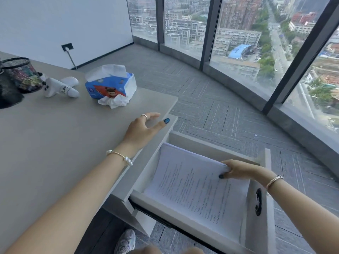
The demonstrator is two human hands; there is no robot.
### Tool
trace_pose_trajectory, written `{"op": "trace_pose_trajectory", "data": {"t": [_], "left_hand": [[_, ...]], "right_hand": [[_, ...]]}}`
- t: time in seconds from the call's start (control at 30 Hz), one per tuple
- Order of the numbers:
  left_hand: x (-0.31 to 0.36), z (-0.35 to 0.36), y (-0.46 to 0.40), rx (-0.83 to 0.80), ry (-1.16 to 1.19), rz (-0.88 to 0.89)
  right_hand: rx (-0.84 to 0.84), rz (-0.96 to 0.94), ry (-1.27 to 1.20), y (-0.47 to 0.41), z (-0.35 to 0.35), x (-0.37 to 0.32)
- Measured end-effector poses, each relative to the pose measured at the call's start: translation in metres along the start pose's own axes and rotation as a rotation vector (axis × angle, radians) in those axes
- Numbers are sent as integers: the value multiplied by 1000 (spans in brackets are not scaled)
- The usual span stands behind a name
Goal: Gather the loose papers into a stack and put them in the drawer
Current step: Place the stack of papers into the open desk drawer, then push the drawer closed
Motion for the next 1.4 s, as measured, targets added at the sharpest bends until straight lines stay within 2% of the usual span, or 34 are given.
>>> {"op": "trace_pose_trajectory", "data": {"t": [0.27,0.5,0.7,0.8,0.93,1.07,1.17,1.4], "left_hand": [[0,-2,0,7,13,-1],[3,-5,2,14,26,-11],[2,-6,4,20,45,-8],[1,-8,4,40,36,-9],[3,-11,6,52,46,-16],[5,-14,9,74,62,-29],[6,-13,10,74,52,-26],[8,-14,10,91,39,-20]], "right_hand": [[68,99,89,-4,28,8],[313,18,223,4,23,3],[404,-50,30,33,13,-3],[534,-105,-20,65,-2,-4],[679,-14,13,109,-21,19],[623,124,-72,130,-21,38],[618,121,-167,135,-17,31],[646,141,-173,125,-18,18]]}}
Point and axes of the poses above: each hand's wrist, its own y-axis away from the middle knuckle, its own z-axis out of the palm, x = y × z, the point moved 7 cm from there along -y, towards the middle knuckle, and after that the axes turned 14 degrees about x, right-handed, at the moved point
